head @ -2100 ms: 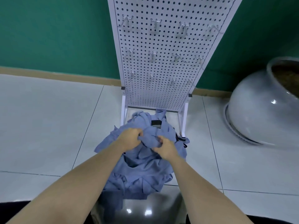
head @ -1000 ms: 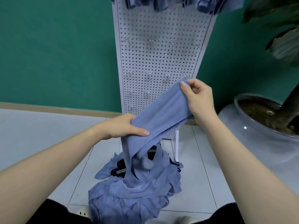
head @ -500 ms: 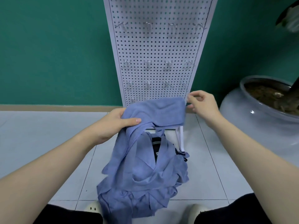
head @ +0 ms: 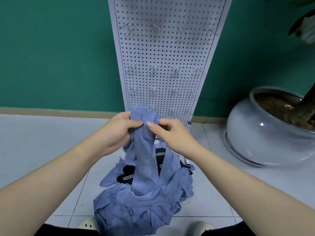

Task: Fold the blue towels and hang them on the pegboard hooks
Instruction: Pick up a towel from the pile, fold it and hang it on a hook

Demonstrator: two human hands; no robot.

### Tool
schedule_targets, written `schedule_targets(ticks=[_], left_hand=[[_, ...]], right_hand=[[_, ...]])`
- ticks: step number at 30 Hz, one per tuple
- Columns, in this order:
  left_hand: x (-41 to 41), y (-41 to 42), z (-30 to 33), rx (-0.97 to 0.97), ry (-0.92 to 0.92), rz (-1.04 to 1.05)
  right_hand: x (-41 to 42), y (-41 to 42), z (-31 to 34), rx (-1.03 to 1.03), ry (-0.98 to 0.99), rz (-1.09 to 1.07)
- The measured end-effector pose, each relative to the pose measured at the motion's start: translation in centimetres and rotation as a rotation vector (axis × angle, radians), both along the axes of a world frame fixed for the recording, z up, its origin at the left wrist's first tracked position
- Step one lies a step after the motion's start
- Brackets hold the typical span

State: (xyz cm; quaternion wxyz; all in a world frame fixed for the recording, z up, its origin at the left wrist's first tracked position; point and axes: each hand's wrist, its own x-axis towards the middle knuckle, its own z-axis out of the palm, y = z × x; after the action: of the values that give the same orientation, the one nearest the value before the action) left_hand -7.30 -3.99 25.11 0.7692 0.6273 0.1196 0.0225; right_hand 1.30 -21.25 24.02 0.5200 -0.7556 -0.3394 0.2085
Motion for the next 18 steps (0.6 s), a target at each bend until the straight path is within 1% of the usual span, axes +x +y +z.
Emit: schedule_targets(ticks=[3, 5, 7, 9, 10, 11, 13, 15, 18], left_hand=[[0.0, -0.3, 0.0, 0.14, 0.036, 0.033], [0.0, -0.5, 0.0, 0.408, 0.071, 0.108], [0.0, -0.7, -0.1, 0.664, 0.086, 0.281], [0.1, -1.0, -0.1, 0.837, -0.002, 0.444], [0.2, -1.1, 0.0, 0.908, -0.074, 0.46], [0.3, -1.3, 0.1, 0.961, -0.131, 0.424], [0.3, -2.1, -0.1, 1.018, -0.174, 0.3], [0.1, -2.9, -0.4, 1.046, -0.165, 0.212], [0.0, -3.4, -0.8, 1.099, -0.136, 0.174]], right_hand=[[-0.1, 0.4, 0.0, 0.005, -0.093, -0.044], [-0.1, 0.5, -0.1, 0.007, -0.12, -0.068], [0.0, 0.4, 0.0, 0.021, -0.096, -0.085], [0.1, 0.1, 0.3, 0.033, -0.086, -0.1], [0.2, 0.1, 0.3, 0.035, -0.094, -0.108], [0.3, 0.1, 0.4, 0.041, -0.105, -0.114], [0.4, 0.2, 0.3, 0.05, -0.116, -0.119], [0.4, 0.4, 0.3, 0.042, -0.104, -0.136], [0.4, 0.2, 0.4, 0.033, -0.017, -0.134]])
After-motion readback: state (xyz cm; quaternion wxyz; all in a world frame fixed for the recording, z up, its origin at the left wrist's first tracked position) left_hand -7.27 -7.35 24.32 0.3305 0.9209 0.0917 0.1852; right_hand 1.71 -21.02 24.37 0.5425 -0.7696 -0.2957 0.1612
